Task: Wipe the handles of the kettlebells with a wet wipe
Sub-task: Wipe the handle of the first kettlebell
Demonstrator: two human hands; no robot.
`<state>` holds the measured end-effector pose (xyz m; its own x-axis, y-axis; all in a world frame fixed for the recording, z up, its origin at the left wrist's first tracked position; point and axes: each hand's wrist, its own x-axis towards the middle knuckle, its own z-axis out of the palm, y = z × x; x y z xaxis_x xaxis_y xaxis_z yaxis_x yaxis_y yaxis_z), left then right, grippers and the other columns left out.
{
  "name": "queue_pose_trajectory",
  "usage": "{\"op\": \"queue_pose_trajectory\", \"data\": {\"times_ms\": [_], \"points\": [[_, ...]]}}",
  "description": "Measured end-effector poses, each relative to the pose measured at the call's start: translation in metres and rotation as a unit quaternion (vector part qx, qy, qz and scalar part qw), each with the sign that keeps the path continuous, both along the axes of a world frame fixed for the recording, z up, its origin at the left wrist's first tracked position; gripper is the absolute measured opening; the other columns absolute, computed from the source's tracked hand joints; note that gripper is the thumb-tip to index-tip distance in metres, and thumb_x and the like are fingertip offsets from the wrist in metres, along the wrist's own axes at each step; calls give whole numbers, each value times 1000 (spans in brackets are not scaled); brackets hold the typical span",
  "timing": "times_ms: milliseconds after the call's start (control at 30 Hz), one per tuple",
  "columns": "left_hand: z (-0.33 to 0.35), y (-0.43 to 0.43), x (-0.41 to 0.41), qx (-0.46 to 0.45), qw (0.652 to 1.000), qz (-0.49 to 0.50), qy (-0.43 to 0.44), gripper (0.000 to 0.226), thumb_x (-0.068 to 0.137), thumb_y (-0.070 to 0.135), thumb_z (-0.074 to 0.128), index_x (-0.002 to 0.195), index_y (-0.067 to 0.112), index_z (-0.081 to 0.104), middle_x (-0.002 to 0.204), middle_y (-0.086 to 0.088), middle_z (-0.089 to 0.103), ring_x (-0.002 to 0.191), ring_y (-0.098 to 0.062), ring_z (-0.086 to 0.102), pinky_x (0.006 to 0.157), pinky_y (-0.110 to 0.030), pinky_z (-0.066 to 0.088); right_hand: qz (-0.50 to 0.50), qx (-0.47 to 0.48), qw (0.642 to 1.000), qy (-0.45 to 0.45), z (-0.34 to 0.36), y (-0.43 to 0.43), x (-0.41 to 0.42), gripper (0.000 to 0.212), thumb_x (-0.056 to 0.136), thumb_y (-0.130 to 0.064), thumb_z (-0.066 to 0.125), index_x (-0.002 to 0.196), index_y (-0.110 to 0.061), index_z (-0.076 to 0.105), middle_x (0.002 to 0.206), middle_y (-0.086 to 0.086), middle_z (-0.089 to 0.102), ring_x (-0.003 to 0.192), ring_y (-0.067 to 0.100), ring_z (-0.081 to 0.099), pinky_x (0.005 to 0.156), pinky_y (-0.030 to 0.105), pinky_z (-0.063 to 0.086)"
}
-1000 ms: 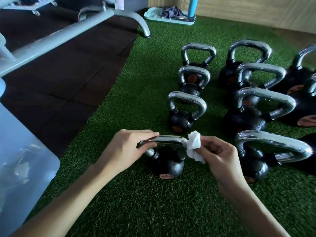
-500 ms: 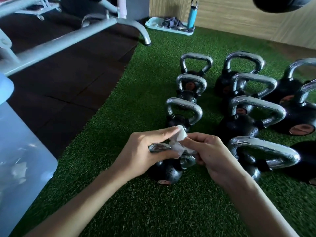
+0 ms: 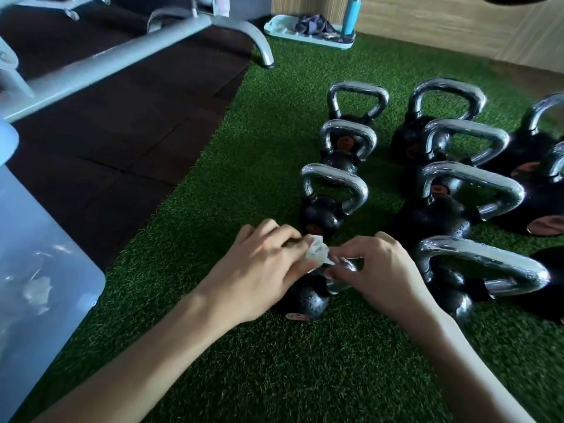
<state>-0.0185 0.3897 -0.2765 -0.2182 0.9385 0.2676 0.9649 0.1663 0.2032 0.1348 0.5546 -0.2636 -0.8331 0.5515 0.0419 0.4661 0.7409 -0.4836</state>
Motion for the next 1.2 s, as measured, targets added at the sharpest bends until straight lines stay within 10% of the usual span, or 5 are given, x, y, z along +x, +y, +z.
{"op": "queue_pose_trajectory", "data": {"times_ms": [267, 467, 767, 1200], "points": [[-1, -3, -20, 87, 992, -39, -84, 38, 93, 36, 65, 130, 24, 69, 100, 13, 76, 84, -7, 61, 79, -21, 47, -17, -14, 1000, 11, -2, 5, 4, 31, 74, -53, 80, 104, -48, 74, 93, -24, 69, 94, 9, 50, 77, 33, 43], [-3, -6, -27, 57, 994, -47, -85, 39, 95, 32, 66, 134, 25, 66, 122, 13, 66, 111, -1, 56, 94, -17, 48, 9, 6, 1000, -15, 2, 5, -3, 35, 74, -52, 80, 108, -43, 74, 98, -23, 67, 95, 6, 47, 72, 28, 39], [-43, -32, -30, 126, 942, 54, -306, 44, 85, 24, 80, 126, 17, 64, 117, 24, 63, 106, 14, 64, 90, -13, 54, 8, -7, 1000, -22, 9, 4, 3, 34, 76, -50, 80, 109, -47, 74, 85, -19, 45, 82, -5, 44, 63, 21, 35], [-87, 23, -19, 267, 902, 128, -315, 31, 87, 17, 79, 115, 6, 74, 99, 15, 71, 85, 13, 69, 67, -19, 61, -113, 0, 993, 29, -11, -21, 9, 33, 82, -58, 71, 105, -35, 77, 102, -16, 76, 72, 9, 60, 60, 21, 45]]}}
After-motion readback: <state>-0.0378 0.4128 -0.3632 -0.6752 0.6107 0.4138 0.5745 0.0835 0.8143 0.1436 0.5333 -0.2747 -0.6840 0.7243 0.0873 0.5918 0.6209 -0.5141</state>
